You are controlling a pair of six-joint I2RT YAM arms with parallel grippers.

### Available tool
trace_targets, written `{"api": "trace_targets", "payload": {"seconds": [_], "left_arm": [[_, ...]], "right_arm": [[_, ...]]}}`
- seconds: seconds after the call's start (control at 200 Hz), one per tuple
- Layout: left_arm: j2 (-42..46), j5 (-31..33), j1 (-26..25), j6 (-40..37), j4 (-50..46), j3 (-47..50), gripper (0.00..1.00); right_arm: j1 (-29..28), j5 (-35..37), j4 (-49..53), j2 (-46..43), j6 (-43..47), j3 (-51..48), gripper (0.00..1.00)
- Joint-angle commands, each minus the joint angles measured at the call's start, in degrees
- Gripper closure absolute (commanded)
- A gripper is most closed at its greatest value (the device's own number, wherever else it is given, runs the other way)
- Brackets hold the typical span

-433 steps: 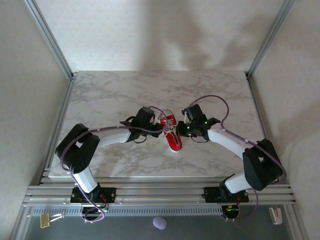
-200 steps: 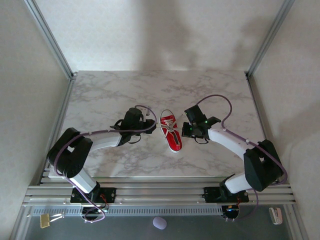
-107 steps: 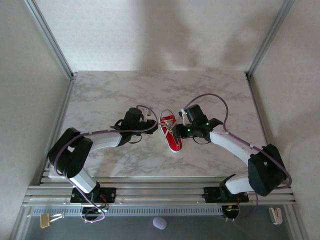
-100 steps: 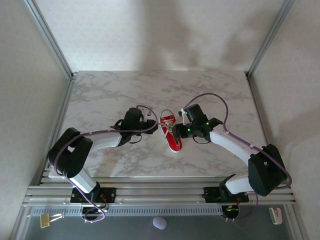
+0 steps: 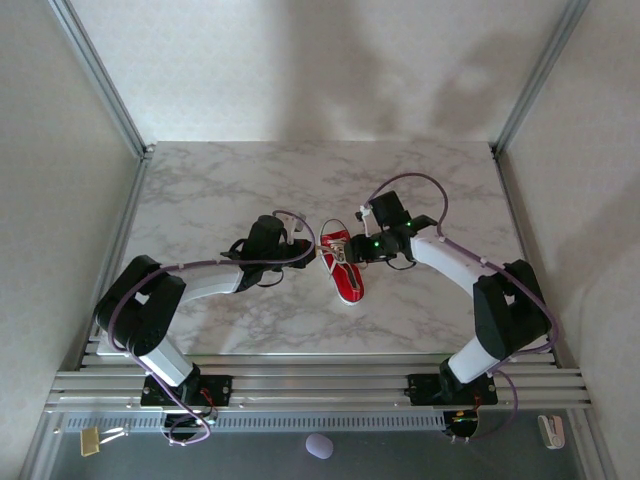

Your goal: Tie the shoes

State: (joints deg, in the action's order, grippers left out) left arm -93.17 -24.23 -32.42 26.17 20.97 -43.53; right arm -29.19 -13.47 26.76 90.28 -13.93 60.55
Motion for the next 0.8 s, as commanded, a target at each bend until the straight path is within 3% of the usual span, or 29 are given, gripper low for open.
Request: {"api": "trace_targets", "payload": {"seconds": [0.0, 0.32, 0.656, 0.796], "left_arm": [[-0.4, -0.1, -0.3, -0.7, 0.1, -0.3, 1.00], [-0.8, -0.3, -0.3, -1.1, -0.6, -0.7, 1.00], [-1.1, -0.8, -0.3, -0.9, -0.6, -1.0, 1.00], [-1.1, -0.8, -0.3, -0.9, -0.8, -1.0, 1.00]], "right_arm": [[0.8, 3.1, 2.5, -1.2, -0.2, 0.3, 0.50], [2.4, -8.2, -0.3, -0.2, 7.9, 0.8, 0.54], [4.6, -18.3, -2.9, 7.2, 14.1, 4.5, 0.46], [4.6, -19.4, -2.7, 8.4, 14.7, 4.8, 0.49]]}}
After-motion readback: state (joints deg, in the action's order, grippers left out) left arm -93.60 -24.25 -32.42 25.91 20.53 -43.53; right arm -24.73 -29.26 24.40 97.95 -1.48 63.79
